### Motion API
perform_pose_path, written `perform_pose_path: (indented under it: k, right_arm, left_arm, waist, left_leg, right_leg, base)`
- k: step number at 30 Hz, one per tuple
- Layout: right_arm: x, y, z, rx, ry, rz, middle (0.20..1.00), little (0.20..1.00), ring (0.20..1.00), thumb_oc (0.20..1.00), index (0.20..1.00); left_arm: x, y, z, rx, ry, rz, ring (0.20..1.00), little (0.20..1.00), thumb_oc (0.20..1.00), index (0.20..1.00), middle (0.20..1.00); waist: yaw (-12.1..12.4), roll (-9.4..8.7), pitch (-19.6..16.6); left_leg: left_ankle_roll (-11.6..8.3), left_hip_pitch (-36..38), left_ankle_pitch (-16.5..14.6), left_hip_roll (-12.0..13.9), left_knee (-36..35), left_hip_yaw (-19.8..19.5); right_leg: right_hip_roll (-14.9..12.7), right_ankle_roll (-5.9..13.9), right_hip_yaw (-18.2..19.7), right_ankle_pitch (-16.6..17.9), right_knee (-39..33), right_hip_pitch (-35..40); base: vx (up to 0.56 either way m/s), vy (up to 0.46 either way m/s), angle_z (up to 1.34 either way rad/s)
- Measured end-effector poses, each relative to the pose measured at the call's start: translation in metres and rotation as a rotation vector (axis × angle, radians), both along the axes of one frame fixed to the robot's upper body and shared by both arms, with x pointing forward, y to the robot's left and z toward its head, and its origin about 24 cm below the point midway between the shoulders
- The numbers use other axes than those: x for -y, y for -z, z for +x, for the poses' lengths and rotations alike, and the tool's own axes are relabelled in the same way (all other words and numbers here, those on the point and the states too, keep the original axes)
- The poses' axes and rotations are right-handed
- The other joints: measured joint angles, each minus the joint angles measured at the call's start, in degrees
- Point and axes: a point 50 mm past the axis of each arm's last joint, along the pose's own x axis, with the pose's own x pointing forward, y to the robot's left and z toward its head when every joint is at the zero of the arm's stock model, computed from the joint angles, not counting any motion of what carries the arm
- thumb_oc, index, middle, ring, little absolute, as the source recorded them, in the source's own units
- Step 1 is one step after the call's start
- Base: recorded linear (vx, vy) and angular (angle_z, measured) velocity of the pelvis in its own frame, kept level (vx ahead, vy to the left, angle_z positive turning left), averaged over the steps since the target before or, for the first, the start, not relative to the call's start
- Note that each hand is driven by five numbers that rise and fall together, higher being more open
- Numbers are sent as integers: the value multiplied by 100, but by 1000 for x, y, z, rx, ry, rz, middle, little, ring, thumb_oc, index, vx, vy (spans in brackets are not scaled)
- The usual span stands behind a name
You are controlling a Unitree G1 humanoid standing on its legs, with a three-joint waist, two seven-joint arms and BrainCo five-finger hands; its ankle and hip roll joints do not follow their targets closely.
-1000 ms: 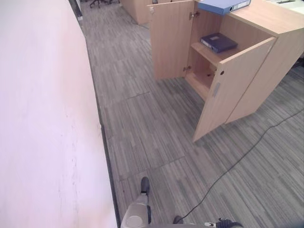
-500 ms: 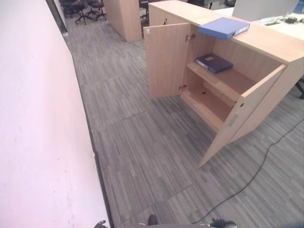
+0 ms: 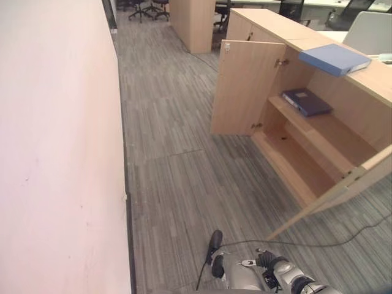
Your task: Put the empty folder in the office cabinet
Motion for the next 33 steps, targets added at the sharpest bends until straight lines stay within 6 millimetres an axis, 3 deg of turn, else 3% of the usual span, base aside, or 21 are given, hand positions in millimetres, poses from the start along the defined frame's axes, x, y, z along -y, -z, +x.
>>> perform_pose_path:
  k: [3, 5, 8, 11, 14, 15, 17, 19, 20, 21, 22, 23, 24, 25, 26, 27, 28, 29, 30, 31, 33]
  right_arm:
    - [-2, -1, 3, 4, -14, 12, 1000, 1000, 1000, 1000, 1000]
    - [2, -1, 2, 0, -12, 2, 1000, 1000, 1000, 1000, 1000]
    - [3, -5, 12, 23, -27, 3, 1000, 1000, 1000, 1000, 1000]
    - [7, -7, 13, 23, -48, -6, 1000, 1000, 1000, 1000, 1000]
    - [4, -1, 2, -21, -52, 5, 1000, 1000, 1000, 1000, 1000]
    - [8, 2, -8, -57, -44, 2, 1000, 1000, 1000, 1000, 1000]
    - [6, 4, -14, -71, -43, 10, 1000, 1000, 1000, 1000, 1000]
    - [9, 5, -18, -82, -41, 6, 1000, 1000, 1000, 1000, 1000]
    - [12, 6, -23, -91, -33, 0, 1000, 1000, 1000, 1000, 1000]
    - [12, 7, -24, -94, -32, 0, 1000, 1000, 1000, 1000, 1000]
    - [14, 10, -38, -116, 16, 14, 1000, 1000, 1000, 1000, 1000]
    - [15, 11, -43, -121, 42, 23, 1000, 1000, 1000, 1000, 1000]
    - [17, 9, -35, -100, 67, 26, 1000, 1000, 1000, 1000, 1000]
    - [13, 11, -36, -126, 66, 23, 1000, 1000, 1000, 1000, 1000]
    - [6, 14, -43, -147, 63, 36, 1000, 1000, 1000, 1000, 1000]
    - [5, 16, -51, -180, 70, 32, 1000, 1000, 1000, 1000, 1000]
    - [8, 16, -51, -179, 73, 23, 1000, 1000, 1000, 1000, 1000]
    - [14, 15, -52, -187, 78, 8, 1000, 1000, 1000, 1000, 1000]
    - [23, 14, -53, -197, 89, -18, 1000, 1000, 1000, 1000, 1000]
    - [32, 12, -54, -195, 98, -42, 1000, 1000, 1000, 1000, 1000]
    - [44, 11, -65, -217, 115, -73, 1000, 1000, 1000, 1000, 1000]
  left_arm:
    - [-1, 0, 1, -4, 10, -7, 1000, 1000, 1000, 1000, 1000]
    - [1, 1, -1, -8, 10, -16, 1000, 1000, 1000, 1000, 1000]
    - [1, 0, 0, -10, 12, -22, 1000, 1000, 1000, 1000, 1000]
    - [2, 0, 6, 4, 18, -28, 1000, 1000, 1000, 1000, 1000]
    - [-2, -1, 4, -3, 16, -17, 1000, 1000, 1000, 1000, 1000]
    - [1, 1, -4, -21, 10, -26, 1000, 1000, 1000, 1000, 1000]
    - [-3, 0, -4, -25, 14, -14, 1000, 1000, 1000, 1000, 1000]
    - [-3, 0, -2, -34, 16, -12, 1000, 1000, 1000, 1000, 1000]
    - [1, 1, 0, -27, 15, -23, 1000, 1000, 1000, 1000, 1000]
    - [4, 2, -2, -31, 13, -26, 1000, 1000, 1000, 1000, 1000]
    - [11, 3, 2, -16, 10, -38, 1000, 1000, 1000, 1000, 1000]
    - [5, 0, 8, 12, 12, -20, 1000, 1000, 1000, 1000, 1000]
    - [5, -3, 22, 77, 28, -19, 1000, 1000, 1000, 1000, 1000]
    - [4, -1, 17, 37, 16, -14, 1000, 1000, 1000, 1000, 1000]
    - [-6, -3, 12, 17, 5, 11, 1000, 1000, 1000, 1000, 1000]
    - [-10, -4, 14, 30, 8, 24, 1000, 1000, 1000, 1000, 1000]
    - [-10, -4, 15, 36, 8, 24, 1000, 1000, 1000, 1000, 1000]
    - [-8, -3, 9, 26, 4, 16, 1000, 1000, 1000, 1000, 1000]
    - [-5, -2, 4, 12, -12, 9, 1000, 1000, 1000, 1000, 1000]
    - [-3, 0, 0, -5, -28, 4, 1000, 1000, 1000, 1000, 1000]
    - [1, 2, -10, -36, -54, -5, 1000, 1000, 1000, 1000, 1000]
  waist:
    - [39, 50, -14]
    - [46, 117, -91]
    - [150, 106, -169]
    - [144, 152, -286]
    - [107, 252, -332]
    - [72, 445, -476]
    - [28, 380, -551]
    - [12, 328, -576]
    - [-4, 340, -560]
    - [23, 344, -560]
    - [16, 300, -583]
    - [3, 168, -559]
    - [185, 92, -419]
    - [325, -14, -197]
    - [284, -190, -124]
    - [290, -325, -87]
    - [343, -314, -71]
    - [429, -163, -92]
    - [544, 6, -110]
    - [503, 215, -75]
    - [490, 471, -227]
  left_leg:
    - [-390, 154, -267, 45, 258, -164]
    - [-519, 289, -349, 155, 320, -109]
    - [-624, 194, -547, 294, 657, -70]
    - [-547, -167, -550, 502, 335, -18]
    - [-408, -160, -596, 737, 310, 80]
    - [-470, -224, -647, 963, 246, 65]
    - [-659, -223, -588, 1028, 244, -6]
    - [-945, -282, -487, 1053, 392, -27]
    - [-1075, -337, -407, 1057, 645, 32]
    - [-1120, -355, -390, 1050, 976, 24]
    - [-1256, -676, -349, 1071, 2197, 57]
    - [-1405, -1565, -47, 1026, 3988, 183]
    - [-1395, -3147, 2111, 1026, 6314, 105]
    - [-1002, -4307, 2092, 1085, 7448, 252]
    - [-852, -4706, 1788, 1122, 6881, 378]
    - [-820, -4934, 1735, 1191, 5565, 437]
    - [-880, -4859, 1760, 1254, 3992, 467]
    - [-1108, -4272, 1752, 1280, 1327, 91]
    - [-1346, -3809, 1754, 1374, -289, -391]
    - [-1494, -3772, 1802, 1359, -281, -624]
    - [-1517, -3530, 1847, 1299, -224, -855]
  right_leg:
    - [-63, -502, -155, 473, -220, 470]
    - [76, -1095, -176, 729, -330, 711]
    - [268, -1266, -109, 677, -524, 914]
    - [351, -1272, -253, 636, -494, 785]
    - [358, -1134, -436, 405, -51, 576]
    - [247, -1023, -452, 127, 894, 222]
    - [61, -827, -386, -278, 953, 280]
    - [121, -1353, -468, -246, 524, 525]
    - [170, -1395, -438, -225, 369, 709]
    - [174, -1391, -475, -238, 173, 954]
    - [305, -1280, -428, -419, -197, 1486]
    - [422, -1666, -388, -423, -166, 1494]
    - [448, -1827, -163, -543, -57, 1369]
    - [552, -1934, 143, -580, -94, 1664]
    - [536, -1936, 230, -640, -211, 1908]
    - [558, -1733, 451, -782, -211, 2041]
    - [611, -1512, 519, -806, -335, 2081]
    - [699, -1137, 603, -894, -617, 2311]
    - [724, -1119, 537, -842, -736, 2518]
    - [807, -1220, 573, -751, -874, 2745]
    - [899, -1253, 795, -736, -1170, 3096]
  base:
    - [172, -61, 47]
    - [174, -59, 33]
    - [187, -104, -11]
    - [101, -74, 4]
    - [228, -153, 2]
    - [261, -188, 12]
    - [236, -170, 19]
    - [198, -161, 33]
    - [275, -270, 20]
    - [204, -413, 12]
    - [253, -492, 18]
    - [167, -392, -18]
    - [145, -135, -109]
    - [266, -14, -129]
    - [403, 122, -115]
    - [491, 192, -62]
    - [446, 188, -85]
    - [363, 125, -127]
    - [308, 98, -116]
    - [276, 118, -103]
    - [338, 221, -71]
